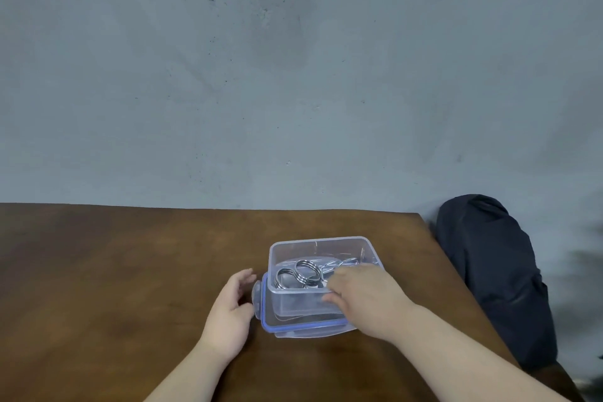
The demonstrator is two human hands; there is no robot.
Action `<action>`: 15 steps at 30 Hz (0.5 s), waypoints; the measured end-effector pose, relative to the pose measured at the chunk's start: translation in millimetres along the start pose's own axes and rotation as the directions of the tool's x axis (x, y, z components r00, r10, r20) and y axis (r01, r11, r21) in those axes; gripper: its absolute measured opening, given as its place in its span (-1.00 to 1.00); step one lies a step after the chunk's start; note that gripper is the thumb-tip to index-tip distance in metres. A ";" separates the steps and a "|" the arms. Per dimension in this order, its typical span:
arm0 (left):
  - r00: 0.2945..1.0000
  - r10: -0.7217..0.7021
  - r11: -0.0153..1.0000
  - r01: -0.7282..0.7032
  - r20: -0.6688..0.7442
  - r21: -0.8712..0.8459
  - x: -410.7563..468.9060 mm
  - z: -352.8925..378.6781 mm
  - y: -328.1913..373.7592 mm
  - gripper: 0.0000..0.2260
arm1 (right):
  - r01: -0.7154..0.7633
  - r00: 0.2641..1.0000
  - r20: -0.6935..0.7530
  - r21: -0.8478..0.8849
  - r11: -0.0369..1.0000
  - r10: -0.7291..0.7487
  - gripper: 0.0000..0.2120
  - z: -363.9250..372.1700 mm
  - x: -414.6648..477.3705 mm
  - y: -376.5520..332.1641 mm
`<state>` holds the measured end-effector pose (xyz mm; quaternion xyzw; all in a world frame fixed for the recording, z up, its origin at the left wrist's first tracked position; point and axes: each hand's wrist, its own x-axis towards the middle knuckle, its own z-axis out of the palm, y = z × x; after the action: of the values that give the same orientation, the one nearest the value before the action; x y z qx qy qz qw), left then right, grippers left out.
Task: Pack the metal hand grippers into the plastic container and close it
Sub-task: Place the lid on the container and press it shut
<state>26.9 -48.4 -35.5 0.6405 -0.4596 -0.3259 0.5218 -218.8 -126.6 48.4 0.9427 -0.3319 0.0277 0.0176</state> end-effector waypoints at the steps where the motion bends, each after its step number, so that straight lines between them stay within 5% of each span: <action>1: 0.998 0.050 0.994 -0.054 0.044 0.094 -5.8 -0.6 0.4 -0.46 | -0.002 1.000 -0.015 0.003 1.000 0.002 -0.70 -2.8 -2.4 1.7; 5: 0.914 0.222 0.750 -0.383 0.341 0.539 -17.7 8.9 -3.9 -0.43 | -0.039 0.995 -0.086 0.019 0.999 0.041 -0.69 -14.5 -9.3 8.9; 8: 0.892 0.200 0.530 -0.446 0.405 0.721 -20.9 18.3 -4.6 -0.54 | -0.051 0.990 -0.129 0.020 0.998 0.053 -0.69 -20.6 -12.6 13.9; 12: 0.770 0.377 0.220 -0.614 0.515 0.758 -26.1 21.8 -8.2 -0.84 | -0.066 0.988 -0.139 0.027 0.997 0.069 -0.67 -24.1 -14.8 17.5; 15: 0.644 0.535 0.168 -0.716 0.547 0.678 -44.8 13.1 9.0 -0.70 | -0.117 0.988 -0.091 0.049 0.992 0.121 -0.67 -24.1 -15.7 18.8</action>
<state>-3.5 -11.9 -32.7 0.5259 -0.8219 0.1375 0.1706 -243.8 -130.1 71.6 0.9191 -0.3857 0.0801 0.0111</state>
